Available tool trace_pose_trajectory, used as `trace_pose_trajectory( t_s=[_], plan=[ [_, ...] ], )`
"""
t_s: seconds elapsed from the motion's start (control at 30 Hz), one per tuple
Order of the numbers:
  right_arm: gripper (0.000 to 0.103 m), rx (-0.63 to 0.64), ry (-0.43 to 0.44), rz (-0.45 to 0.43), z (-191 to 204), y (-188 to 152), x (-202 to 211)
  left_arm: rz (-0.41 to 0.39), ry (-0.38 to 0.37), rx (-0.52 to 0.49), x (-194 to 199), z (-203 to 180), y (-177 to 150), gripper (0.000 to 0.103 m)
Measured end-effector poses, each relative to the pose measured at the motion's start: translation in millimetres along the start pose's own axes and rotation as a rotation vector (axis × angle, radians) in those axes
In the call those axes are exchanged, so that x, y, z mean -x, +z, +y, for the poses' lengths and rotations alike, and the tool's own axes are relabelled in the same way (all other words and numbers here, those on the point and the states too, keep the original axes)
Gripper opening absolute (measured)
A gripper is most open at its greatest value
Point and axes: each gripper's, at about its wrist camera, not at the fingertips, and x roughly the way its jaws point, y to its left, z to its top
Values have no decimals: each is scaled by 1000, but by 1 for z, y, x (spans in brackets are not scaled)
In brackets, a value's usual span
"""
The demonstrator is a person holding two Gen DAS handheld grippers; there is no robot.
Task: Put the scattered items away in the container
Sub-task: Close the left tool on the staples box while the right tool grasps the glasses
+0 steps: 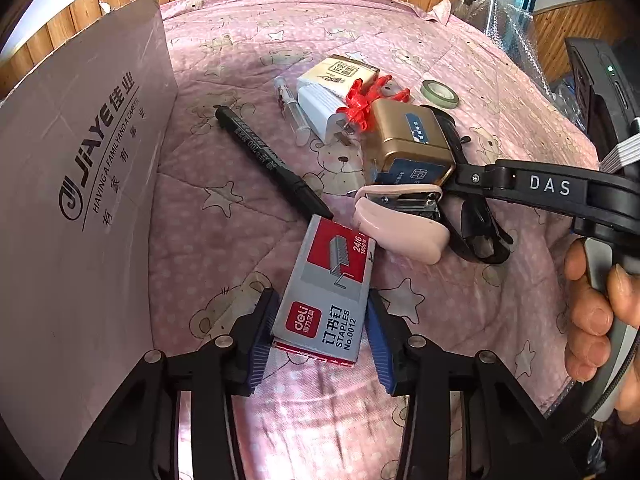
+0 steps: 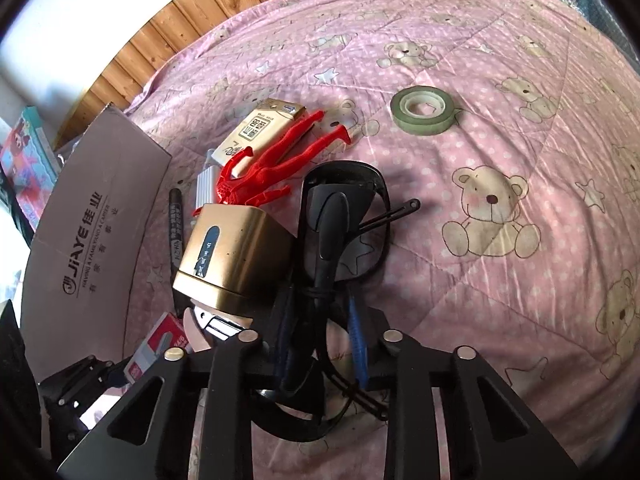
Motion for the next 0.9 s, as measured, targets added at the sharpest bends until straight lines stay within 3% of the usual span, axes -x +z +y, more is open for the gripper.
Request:
trace_pose_trajectory(
  t_s=[0.23, 0.9],
  plan=[
    [17, -42, 36, -33, -10, -9, 15, -30, -48, 53, 8, 9, 4, 40],
    [17, -26, 96, -74, 8, -51, 67, -140, -34, 54, 68, -10, -5, 40]
  ],
)
